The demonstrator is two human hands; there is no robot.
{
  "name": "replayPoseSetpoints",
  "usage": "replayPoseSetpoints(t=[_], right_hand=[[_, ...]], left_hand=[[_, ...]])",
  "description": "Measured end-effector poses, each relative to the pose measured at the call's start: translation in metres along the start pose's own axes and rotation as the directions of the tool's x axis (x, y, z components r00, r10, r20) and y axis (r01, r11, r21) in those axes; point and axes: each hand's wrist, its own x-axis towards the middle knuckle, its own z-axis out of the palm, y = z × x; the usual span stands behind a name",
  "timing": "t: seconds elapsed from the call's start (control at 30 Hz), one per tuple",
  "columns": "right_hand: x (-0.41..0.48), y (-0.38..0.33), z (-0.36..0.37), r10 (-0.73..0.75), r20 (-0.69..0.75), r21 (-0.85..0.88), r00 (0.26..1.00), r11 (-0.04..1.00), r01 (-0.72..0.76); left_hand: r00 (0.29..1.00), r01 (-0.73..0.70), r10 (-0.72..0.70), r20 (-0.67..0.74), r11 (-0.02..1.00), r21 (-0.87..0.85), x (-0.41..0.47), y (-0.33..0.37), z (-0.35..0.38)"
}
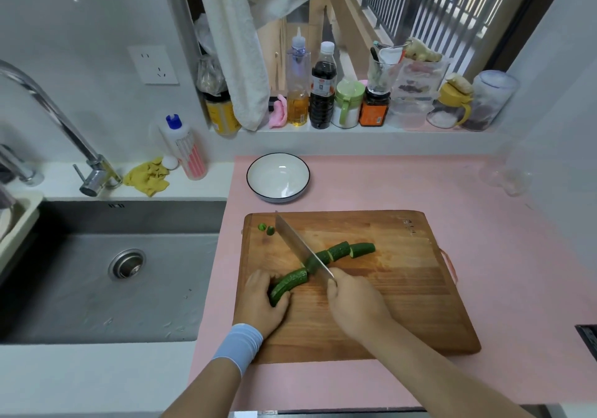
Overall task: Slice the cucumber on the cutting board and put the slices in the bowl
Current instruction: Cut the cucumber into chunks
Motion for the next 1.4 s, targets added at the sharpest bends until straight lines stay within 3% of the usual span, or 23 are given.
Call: replayPoseSetpoints(t=[0.17, 0.73, 1.4], right_hand=[[-0.008, -0.019, 0.008, -0.052, 0.004, -0.028, 0.999, 0.998, 0.052], [-0.027, -0.034, 0.026, 0.013, 0.018, -0.091, 1.000, 0.996, -0.011], [-0.007, -0.029, 0.039, 0.054, 0.083, -0.005, 0.995, 0.999, -0.054]], left_hand=[[0.998, 0.008, -0.008, -0.060, 1.000, -0.011, -0.012, -0.004, -0.002], [0.997, 0.026, -0.033, -0.076, 0.995, -0.093, -0.011, -0.011, 0.003], [0.999, 0.039, -0.038, 0.017, 0.998, -0.057, -0.005, -0.006, -0.005]])
